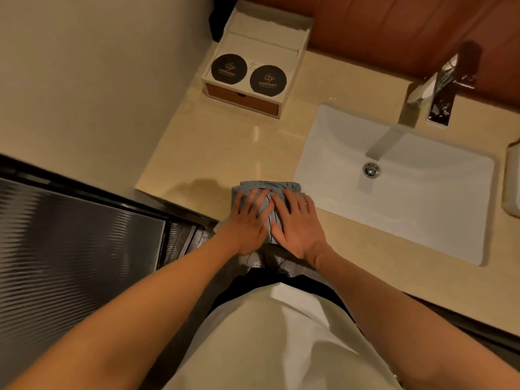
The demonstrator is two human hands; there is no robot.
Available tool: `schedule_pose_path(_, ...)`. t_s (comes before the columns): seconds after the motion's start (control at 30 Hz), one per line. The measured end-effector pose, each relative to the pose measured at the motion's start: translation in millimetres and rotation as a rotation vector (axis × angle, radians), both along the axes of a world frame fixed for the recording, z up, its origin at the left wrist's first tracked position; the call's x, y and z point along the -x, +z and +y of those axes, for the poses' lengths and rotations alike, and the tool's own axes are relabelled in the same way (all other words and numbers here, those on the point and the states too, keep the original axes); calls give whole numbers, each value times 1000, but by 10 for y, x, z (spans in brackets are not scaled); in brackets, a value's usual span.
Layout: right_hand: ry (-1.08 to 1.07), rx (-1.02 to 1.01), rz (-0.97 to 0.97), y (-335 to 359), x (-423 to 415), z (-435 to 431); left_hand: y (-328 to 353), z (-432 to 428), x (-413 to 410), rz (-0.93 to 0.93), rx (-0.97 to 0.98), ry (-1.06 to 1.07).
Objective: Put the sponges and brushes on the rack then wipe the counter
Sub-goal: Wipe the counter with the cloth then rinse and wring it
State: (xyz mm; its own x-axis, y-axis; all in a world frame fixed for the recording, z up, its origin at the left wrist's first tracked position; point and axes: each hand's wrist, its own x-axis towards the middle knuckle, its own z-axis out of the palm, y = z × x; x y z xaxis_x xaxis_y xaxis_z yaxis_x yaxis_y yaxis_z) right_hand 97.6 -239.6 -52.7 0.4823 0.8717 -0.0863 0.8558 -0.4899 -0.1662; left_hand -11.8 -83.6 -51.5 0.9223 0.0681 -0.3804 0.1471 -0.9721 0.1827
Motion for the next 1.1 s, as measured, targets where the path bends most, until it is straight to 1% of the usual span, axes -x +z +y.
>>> schedule_pose_path(0.13,-123,-14,-23,48,-124,-317,-90,-225,-205,-166,-23,-175)
schedule_pose_path(0.2,-182,16,-39,86,-189,-550,-114,-416,-354,-208,4,-240)
schedule_pose_path(0.27,-221,44,-51,115,-246,-758,-75,-600,-482,-181,40,-252)
schedule_pose_path(0.33,-269,78,-56,147,-286,-988,-23,-828,-607,-89,-3,-311)
schedule_pose_path(0.4,-308,88,-66,167,-311,-1201,-1,-1040,-695,-46,-37,-361)
schedule_pose_path(0.47,-350,90,-63,166,-322,-1411,-19,-1200,-774,-61,-27,-407)
schedule_pose_path(0.53,-385,97,-51,159,-346,-1594,-61,-1323,-881,-156,16,-435)
schedule_pose_path(0.57,-402,96,-48,156,-372,-1704,-52,-1422,-940,-180,-3,-463)
schedule_pose_path(0.63,-427,86,-47,158,-434,-1913,-18,-1645,-1057,-105,-73,-515)
schedule_pose_path(0.67,-435,80,-48,158,-463,-2030,1,-1768,-1097,-92,-76,-516)
schedule_pose_path(0.8,-440,58,-61,174,-608,-2589,-53,-2257,-1243,-281,63,-534)
schedule_pose_path(0.97,-434,46,-35,196,-878,-3401,-7,-3097,-1459,-259,76,-506)
schedule_pose_path(1.1,-416,-45,-43,212,-1055,-4004,-92,-3657,-1628,-282,85,-523)
